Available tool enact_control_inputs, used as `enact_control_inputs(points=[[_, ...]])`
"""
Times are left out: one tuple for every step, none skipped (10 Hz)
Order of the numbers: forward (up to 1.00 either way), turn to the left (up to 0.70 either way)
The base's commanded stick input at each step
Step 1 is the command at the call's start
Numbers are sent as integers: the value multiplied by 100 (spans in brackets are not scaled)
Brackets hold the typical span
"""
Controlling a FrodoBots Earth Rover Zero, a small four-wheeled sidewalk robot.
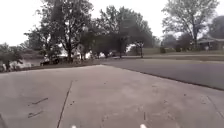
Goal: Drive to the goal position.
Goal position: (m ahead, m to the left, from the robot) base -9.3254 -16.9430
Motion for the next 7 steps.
enact_control_inputs(points=[[46,0],[70,0],[70,0],[70,0],[70,0],[70,0],[70,0]])
